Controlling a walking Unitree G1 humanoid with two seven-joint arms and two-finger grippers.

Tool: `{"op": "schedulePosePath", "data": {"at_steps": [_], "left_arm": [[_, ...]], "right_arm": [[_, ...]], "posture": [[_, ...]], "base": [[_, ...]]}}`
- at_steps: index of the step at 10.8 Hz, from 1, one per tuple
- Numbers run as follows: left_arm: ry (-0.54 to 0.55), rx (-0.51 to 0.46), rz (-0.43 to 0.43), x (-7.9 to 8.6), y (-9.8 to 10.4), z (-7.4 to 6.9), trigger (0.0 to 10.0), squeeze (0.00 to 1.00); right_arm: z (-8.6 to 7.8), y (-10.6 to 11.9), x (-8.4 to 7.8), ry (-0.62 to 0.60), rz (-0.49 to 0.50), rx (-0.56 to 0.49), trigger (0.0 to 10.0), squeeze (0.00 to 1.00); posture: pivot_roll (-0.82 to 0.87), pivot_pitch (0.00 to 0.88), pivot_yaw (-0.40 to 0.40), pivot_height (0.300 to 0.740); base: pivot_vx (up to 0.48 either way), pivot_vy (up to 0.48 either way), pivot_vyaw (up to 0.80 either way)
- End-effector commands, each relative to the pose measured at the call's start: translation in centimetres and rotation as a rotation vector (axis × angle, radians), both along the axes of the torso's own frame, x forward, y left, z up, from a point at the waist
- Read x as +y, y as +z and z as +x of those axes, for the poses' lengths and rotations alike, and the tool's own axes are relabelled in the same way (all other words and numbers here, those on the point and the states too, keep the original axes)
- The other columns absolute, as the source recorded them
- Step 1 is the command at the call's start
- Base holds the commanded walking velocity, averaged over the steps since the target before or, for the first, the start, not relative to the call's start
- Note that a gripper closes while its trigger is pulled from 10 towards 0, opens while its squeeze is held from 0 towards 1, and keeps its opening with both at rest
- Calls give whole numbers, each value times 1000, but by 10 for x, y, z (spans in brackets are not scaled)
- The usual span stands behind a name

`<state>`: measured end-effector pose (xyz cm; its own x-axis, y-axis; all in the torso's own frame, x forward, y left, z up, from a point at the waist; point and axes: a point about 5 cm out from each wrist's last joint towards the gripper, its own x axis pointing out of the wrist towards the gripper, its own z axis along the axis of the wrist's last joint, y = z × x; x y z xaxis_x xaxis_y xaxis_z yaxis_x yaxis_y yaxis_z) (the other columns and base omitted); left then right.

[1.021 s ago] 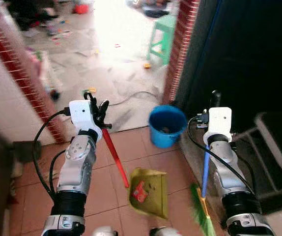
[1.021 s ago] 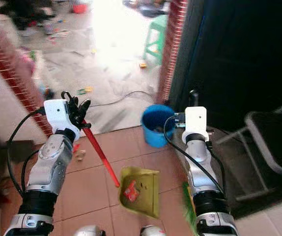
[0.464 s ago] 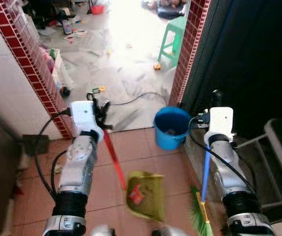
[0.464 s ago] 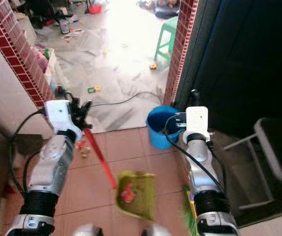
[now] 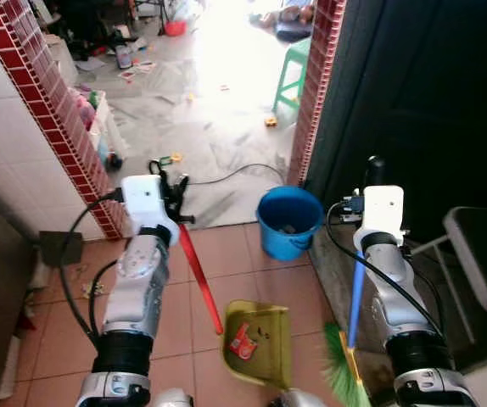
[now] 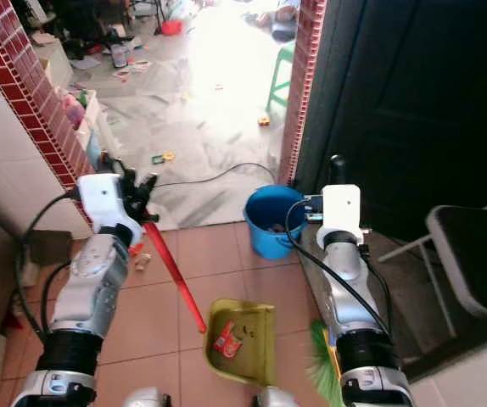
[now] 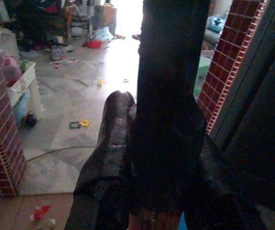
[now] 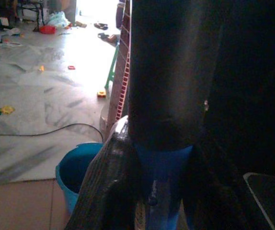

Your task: Sweep floor

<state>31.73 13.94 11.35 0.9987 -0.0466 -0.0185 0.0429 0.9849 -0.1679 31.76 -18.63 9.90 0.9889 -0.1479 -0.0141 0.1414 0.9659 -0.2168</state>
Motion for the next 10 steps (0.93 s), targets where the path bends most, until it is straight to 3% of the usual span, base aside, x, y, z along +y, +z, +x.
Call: {"op": "schedulePosePath", "data": {"at_steps": [1, 3, 5, 6, 9, 10], "left_arm": [[31, -72, 7, 8, 16, 5, 10000, 0], [76, -112, -3, 18, 30, 12, 10000, 0], [129, -235, -67, 28, 73, 23, 10000, 0], [131, -337, -108, 30, 108, 28, 10000, 0], [141, -486, -177, 35, 159, 34, 10000, 0], [143, -507, -189, 34, 166, 34, 10000, 0]], "right_arm": [[4, 9, 4, 21, -5, -39, 10000, 0], [4, 9, 4, 20, -2, -38, 10000, 0], [3, 7, 2, 18, -5, -31, 10000, 0], [4, 6, 3, 23, -5, -27, 10000, 0], [7, 6, 6, 28, 1, -20, 10000, 0], [7, 6, 6, 30, 0, -20, 10000, 0]], "posture": [[-60, 0, 16, 740], [-59, 0, 13, 740], [-58, 0, 7, 740], [-55, 0, 5, 740], [-53, 0, 3, 740], [-54, 0, 3, 740]], "base": [[0, 0, 0], [0, 0, 0], [0, 0, 0], [0, 0, 0], [0, 0, -429], [281, 0, -550]]}}
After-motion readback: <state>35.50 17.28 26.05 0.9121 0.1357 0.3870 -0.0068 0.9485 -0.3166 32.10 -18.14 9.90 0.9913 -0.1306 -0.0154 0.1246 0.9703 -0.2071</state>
